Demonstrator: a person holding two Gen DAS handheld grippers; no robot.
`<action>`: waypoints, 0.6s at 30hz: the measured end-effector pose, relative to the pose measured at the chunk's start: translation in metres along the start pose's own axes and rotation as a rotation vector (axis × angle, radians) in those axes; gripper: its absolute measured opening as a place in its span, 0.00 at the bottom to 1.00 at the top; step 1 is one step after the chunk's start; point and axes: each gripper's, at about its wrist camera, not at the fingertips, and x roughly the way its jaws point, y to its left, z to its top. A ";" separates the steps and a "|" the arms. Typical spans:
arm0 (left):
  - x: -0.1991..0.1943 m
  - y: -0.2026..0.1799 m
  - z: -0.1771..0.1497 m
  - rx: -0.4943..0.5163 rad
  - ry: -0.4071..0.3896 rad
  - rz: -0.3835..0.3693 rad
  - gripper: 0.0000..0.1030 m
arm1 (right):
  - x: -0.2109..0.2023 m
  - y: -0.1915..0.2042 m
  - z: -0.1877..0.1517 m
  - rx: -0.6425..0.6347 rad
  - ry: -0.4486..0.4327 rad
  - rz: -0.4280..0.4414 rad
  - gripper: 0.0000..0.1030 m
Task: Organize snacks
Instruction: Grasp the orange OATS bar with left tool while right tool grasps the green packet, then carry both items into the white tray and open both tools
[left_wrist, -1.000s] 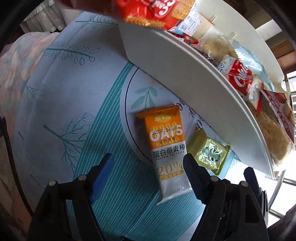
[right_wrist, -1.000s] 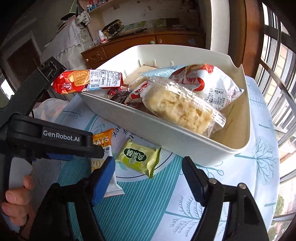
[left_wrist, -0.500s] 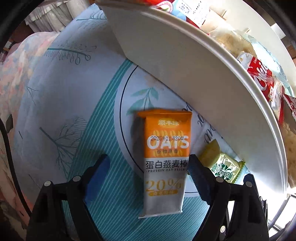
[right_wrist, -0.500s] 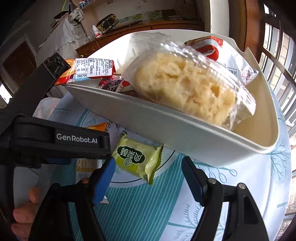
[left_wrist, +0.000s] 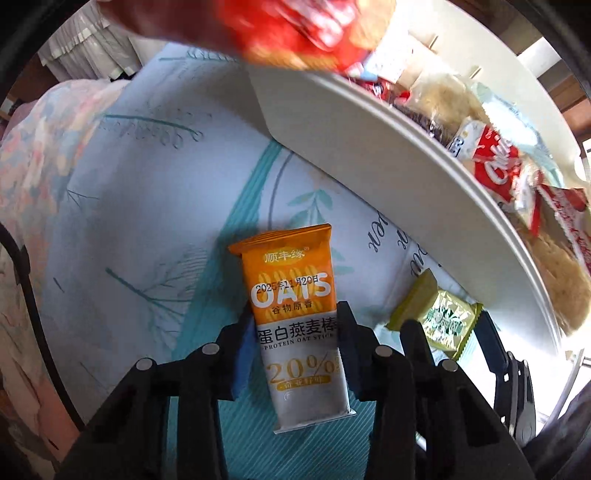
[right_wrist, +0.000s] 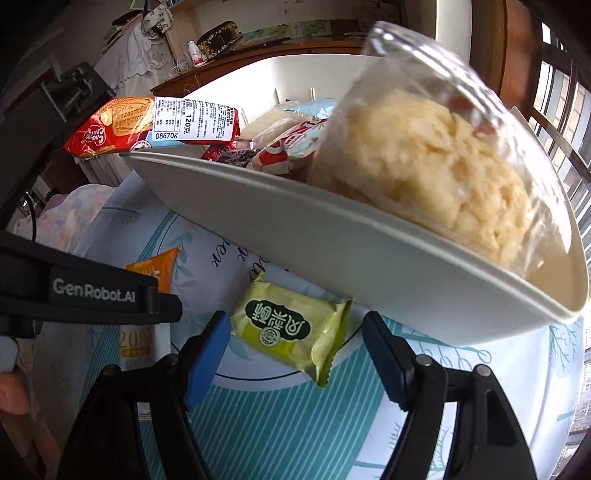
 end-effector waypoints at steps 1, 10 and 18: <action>-0.005 0.003 -0.001 0.000 -0.008 -0.001 0.38 | 0.001 0.002 0.001 -0.003 0.003 -0.007 0.73; -0.048 0.028 0.010 -0.008 -0.111 0.002 0.38 | 0.013 0.024 0.008 -0.039 0.037 -0.103 0.59; -0.083 0.043 0.042 0.051 -0.238 0.007 0.38 | -0.001 0.023 0.005 0.012 0.061 -0.076 0.56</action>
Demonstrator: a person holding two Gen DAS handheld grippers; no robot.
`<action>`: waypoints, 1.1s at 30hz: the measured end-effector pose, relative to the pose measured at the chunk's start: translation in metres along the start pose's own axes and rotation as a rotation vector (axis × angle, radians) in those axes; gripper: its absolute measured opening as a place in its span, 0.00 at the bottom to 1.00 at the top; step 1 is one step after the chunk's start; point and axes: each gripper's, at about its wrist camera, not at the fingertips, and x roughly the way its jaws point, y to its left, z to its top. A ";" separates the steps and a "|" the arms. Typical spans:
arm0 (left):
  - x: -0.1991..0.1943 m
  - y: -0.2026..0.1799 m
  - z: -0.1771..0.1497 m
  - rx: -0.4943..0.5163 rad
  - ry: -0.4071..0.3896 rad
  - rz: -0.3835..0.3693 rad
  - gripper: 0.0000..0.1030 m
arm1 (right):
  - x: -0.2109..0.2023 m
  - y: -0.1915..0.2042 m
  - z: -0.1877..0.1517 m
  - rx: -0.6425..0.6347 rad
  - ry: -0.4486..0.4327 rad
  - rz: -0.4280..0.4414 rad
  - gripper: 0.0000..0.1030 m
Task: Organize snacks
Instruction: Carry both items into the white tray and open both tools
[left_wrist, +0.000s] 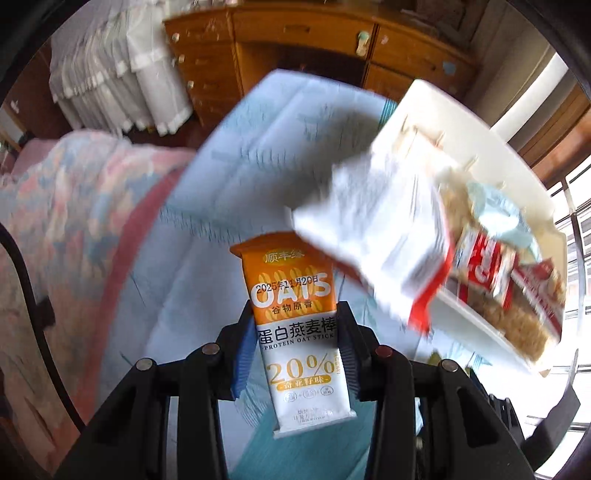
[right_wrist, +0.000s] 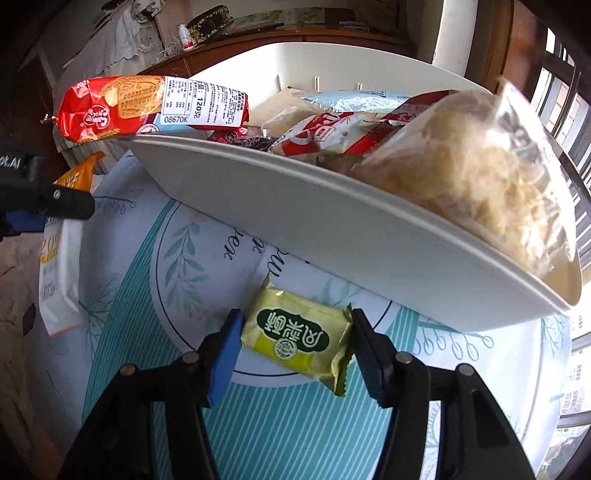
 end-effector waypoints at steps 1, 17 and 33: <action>-0.003 0.002 0.006 0.010 -0.011 -0.003 0.38 | -0.005 0.001 0.000 0.004 -0.005 0.009 0.56; -0.034 -0.044 0.081 0.244 -0.119 -0.112 0.37 | -0.086 0.009 0.069 0.076 -0.239 0.037 0.57; -0.057 -0.074 0.090 0.465 -0.192 -0.235 0.78 | -0.090 -0.035 0.098 0.350 -0.263 -0.135 0.93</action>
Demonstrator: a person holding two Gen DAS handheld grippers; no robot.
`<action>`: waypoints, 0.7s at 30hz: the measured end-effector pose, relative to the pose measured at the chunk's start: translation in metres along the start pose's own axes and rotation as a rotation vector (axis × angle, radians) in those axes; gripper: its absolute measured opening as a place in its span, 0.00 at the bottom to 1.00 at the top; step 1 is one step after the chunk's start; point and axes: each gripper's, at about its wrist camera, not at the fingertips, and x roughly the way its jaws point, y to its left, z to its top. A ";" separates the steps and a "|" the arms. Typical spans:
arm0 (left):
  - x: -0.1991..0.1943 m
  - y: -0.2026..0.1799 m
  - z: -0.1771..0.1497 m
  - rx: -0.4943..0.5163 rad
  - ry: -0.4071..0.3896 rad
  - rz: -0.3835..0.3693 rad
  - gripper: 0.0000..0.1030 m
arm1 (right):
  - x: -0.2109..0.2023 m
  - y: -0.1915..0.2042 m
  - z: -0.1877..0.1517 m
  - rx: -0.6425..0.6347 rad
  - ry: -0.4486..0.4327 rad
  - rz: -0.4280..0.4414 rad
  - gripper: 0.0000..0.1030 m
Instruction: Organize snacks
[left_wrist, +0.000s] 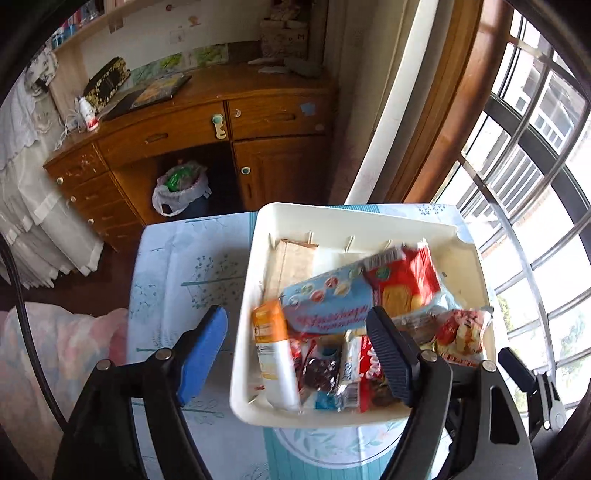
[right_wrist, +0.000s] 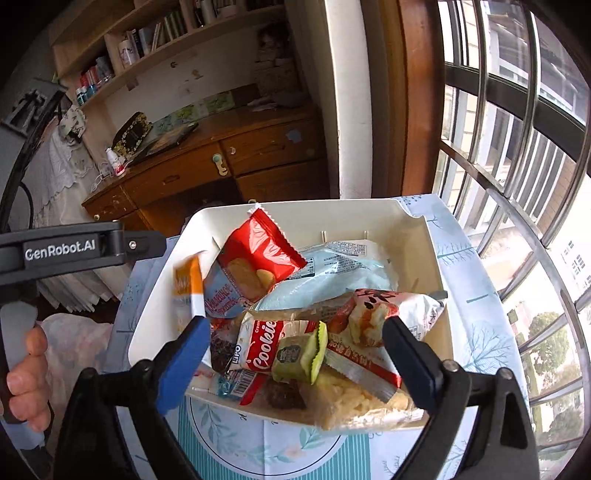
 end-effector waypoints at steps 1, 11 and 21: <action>-0.007 0.003 -0.004 0.007 -0.001 -0.004 0.79 | -0.004 0.001 -0.002 0.003 -0.001 -0.010 0.93; -0.089 0.029 -0.055 -0.009 -0.037 -0.015 0.97 | -0.067 0.018 -0.032 0.036 0.008 -0.052 0.95; -0.185 0.027 -0.156 -0.078 -0.016 0.053 0.99 | -0.151 0.013 -0.089 -0.008 0.125 -0.025 0.96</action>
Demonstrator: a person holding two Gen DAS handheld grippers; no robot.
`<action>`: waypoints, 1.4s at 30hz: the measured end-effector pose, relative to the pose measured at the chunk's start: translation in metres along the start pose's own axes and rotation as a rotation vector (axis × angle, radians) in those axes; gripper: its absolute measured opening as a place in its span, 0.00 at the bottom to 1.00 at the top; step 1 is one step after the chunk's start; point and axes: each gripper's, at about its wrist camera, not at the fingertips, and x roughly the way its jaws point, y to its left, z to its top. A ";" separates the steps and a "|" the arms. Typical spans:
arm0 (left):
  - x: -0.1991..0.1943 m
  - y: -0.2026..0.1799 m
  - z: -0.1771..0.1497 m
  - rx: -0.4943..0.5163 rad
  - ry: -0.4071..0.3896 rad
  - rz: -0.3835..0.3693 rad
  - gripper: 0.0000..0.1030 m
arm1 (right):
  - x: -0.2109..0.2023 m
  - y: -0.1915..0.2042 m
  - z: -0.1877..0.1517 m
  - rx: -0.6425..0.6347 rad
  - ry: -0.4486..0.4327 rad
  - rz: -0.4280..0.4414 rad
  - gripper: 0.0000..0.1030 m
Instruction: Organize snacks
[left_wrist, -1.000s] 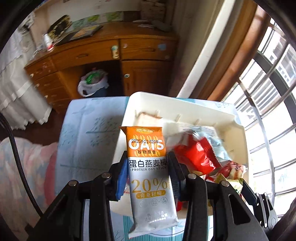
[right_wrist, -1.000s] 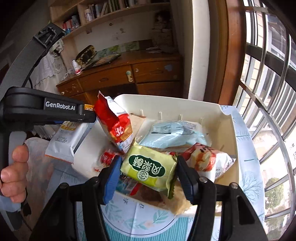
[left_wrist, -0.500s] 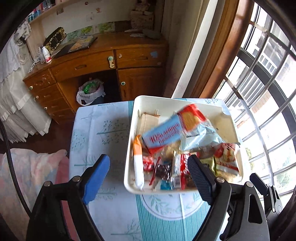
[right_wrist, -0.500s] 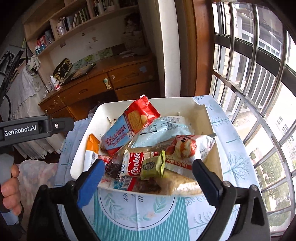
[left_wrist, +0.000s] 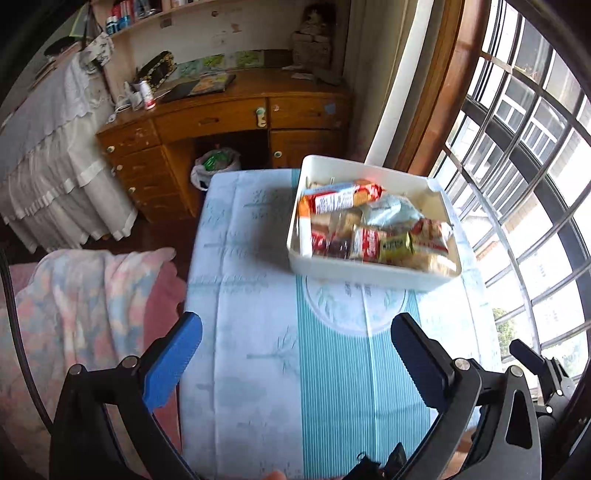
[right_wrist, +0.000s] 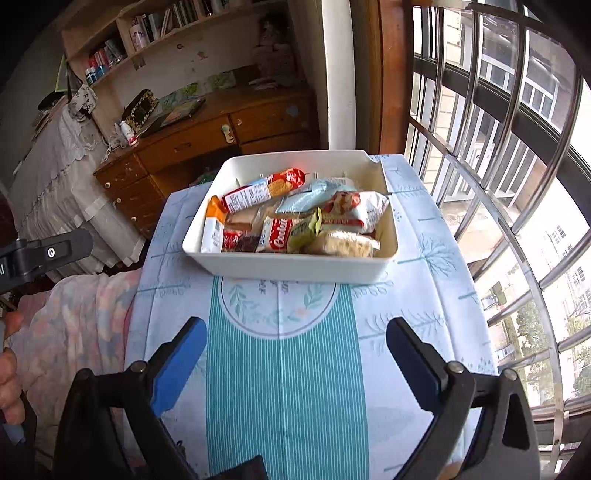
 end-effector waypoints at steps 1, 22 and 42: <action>-0.009 -0.001 -0.011 -0.008 0.000 0.012 0.99 | -0.009 -0.002 -0.008 -0.001 0.012 0.011 0.96; -0.086 -0.053 -0.095 -0.043 -0.100 0.079 0.99 | -0.110 -0.020 -0.078 -0.113 0.023 0.049 0.96; -0.098 -0.073 -0.095 -0.027 -0.148 0.095 0.99 | -0.114 -0.032 -0.075 -0.117 -0.016 0.074 0.96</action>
